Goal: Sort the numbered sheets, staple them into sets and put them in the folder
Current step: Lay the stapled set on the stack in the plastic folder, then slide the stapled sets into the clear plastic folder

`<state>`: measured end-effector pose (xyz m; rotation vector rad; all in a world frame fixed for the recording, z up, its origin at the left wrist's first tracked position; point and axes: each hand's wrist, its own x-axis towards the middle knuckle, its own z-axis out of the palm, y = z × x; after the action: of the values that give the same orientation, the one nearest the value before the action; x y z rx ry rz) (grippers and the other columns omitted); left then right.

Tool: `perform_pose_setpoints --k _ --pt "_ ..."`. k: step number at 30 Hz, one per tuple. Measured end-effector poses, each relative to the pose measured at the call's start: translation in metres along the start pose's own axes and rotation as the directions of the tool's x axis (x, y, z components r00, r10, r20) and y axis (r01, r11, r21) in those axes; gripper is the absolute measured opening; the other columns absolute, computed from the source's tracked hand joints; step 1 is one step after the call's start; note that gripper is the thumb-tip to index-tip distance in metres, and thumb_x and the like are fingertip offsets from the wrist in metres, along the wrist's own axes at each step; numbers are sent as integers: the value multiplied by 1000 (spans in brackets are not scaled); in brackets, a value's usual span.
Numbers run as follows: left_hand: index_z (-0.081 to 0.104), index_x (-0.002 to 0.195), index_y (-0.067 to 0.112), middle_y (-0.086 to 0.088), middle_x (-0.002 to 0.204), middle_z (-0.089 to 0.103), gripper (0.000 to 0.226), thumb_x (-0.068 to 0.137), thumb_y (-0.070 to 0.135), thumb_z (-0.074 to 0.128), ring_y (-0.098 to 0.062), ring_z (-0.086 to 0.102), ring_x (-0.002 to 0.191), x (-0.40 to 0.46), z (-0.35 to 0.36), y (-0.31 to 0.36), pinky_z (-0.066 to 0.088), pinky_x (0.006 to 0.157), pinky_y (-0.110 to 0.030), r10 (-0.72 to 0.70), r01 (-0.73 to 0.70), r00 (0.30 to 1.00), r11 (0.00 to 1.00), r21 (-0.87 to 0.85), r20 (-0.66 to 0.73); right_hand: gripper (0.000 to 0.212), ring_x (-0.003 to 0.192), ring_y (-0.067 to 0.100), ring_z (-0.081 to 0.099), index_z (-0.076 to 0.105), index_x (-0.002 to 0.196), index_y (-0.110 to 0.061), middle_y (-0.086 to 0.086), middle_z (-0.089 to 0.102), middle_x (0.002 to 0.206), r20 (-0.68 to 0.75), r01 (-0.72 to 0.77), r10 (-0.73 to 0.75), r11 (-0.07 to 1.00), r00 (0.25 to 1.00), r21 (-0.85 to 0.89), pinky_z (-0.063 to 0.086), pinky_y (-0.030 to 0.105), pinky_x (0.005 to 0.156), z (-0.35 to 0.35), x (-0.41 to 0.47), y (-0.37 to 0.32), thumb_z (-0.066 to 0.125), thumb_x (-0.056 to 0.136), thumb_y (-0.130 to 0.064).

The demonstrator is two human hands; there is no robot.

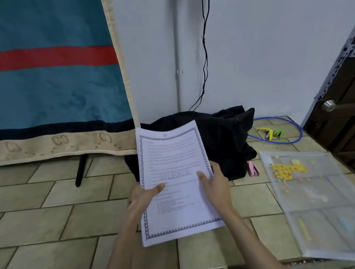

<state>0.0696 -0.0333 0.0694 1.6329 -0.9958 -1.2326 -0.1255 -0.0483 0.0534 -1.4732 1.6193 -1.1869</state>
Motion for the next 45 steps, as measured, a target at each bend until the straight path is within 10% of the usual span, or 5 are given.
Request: perform_pose_setpoints --k 8,17,25,34,45 --pt "45 123 -4 -22 125 55 35 96 19 45 -35 53 112 3 8 -54 45 93 -38 44 83 961 896 436 -273 63 91 21 56 3 150 -24 6 53 116 22 -91 116 872 993 -481 44 31 67 42 -33 32 35 97 -23" --pt "16 148 20 -17 156 -3 53 97 18 28 -34 -3 144 6 22 -62 3 114 -53 134 142 968 406 903 -213 51 107 29 49 46 137 -13 11 51 123 77 -55 162 682 984 -730 42 41 86 30 -36 30 36 93 -38" --pt "54 123 11 -9 127 54 32 95 22 48 -26 46 123 -6 167 3 34 105 -33 160 -237 962 890 390 220 41 126 35 34 46 136 -17 14 41 138 -453 -442 232 781 861 -441 31 44 102 -132 4 64 43 95 -23" --pt "55 80 4 -18 113 63 24 86 25 64 -28 61 105 -29 308 15 45 76 -31 -97 -124 891 888 444 444 66 144 40 -4 20 146 -21 23 0 156 -461 -787 642 436 612 -437 2 55 115 -270 -22 133 45 90 -46" --pt "54 119 1 -15 125 58 43 80 18 66 -33 55 115 0 352 0 46 96 -37 -82 -25 949 942 333 303 65 123 35 37 50 122 -16 14 44 132 -569 -820 594 462 568 -337 30 50 102 -297 -25 149 60 76 -61"
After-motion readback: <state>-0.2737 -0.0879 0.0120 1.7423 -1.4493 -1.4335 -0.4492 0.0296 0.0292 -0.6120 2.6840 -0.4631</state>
